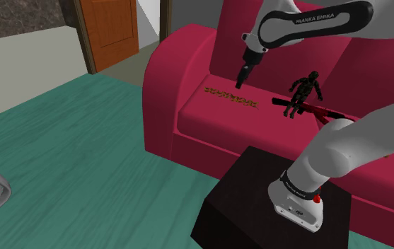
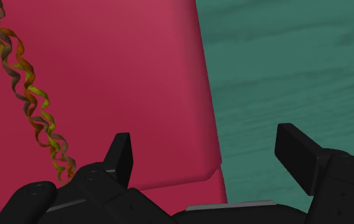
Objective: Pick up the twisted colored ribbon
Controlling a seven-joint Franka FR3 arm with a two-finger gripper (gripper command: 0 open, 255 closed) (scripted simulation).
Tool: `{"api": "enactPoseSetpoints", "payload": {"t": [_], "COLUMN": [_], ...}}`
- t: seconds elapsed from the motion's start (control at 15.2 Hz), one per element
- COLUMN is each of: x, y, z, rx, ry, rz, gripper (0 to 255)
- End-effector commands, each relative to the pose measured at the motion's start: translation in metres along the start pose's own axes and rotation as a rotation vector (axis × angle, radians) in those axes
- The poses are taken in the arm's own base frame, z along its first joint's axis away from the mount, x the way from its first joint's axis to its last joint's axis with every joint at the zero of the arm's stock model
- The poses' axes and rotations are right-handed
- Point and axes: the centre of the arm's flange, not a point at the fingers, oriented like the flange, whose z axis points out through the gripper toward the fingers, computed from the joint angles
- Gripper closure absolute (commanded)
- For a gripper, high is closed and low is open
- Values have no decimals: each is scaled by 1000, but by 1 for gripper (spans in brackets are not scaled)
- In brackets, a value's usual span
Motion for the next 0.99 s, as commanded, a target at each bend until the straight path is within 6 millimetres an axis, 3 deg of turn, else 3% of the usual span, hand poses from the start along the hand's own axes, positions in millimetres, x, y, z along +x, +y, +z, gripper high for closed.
{"api": "enactPoseSetpoints", "payload": {"t": [0.0,0.92], "x": [2,26], "y": [21,159], "z": [19,138], "rx": [-4,-20], "ry": [-1,-11], "rz": [-2,-13], "gripper": [0,0]}}
